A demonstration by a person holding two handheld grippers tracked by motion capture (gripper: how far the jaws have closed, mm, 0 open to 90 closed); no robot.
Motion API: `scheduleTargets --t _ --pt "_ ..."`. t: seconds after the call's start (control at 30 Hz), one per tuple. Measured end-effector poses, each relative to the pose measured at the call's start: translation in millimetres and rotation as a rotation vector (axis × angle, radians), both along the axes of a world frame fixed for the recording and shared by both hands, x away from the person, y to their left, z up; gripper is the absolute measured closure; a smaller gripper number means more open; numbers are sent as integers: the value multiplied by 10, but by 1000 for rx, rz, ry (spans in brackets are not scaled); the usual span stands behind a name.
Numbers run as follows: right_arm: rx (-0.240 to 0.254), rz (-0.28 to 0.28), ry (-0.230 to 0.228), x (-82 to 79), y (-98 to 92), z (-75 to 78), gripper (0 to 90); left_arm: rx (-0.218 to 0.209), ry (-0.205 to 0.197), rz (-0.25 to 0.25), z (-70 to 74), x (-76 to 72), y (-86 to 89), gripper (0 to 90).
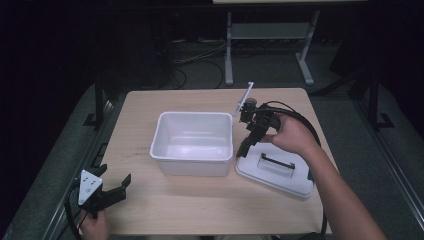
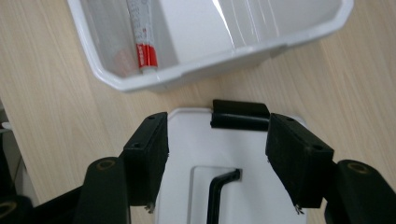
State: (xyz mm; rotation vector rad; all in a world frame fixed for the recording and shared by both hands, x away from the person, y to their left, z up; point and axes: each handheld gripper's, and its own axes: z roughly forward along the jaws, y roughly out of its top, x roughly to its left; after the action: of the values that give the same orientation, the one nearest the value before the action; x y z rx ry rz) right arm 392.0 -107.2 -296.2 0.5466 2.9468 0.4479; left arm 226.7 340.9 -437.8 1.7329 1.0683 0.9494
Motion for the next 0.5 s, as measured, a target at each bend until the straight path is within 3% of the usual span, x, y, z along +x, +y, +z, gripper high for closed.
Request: scheduleTargets --t 0.5 --pt "-17 -56 30 -55 -369 -269 387 2 0 3 -3 1 -2 139"
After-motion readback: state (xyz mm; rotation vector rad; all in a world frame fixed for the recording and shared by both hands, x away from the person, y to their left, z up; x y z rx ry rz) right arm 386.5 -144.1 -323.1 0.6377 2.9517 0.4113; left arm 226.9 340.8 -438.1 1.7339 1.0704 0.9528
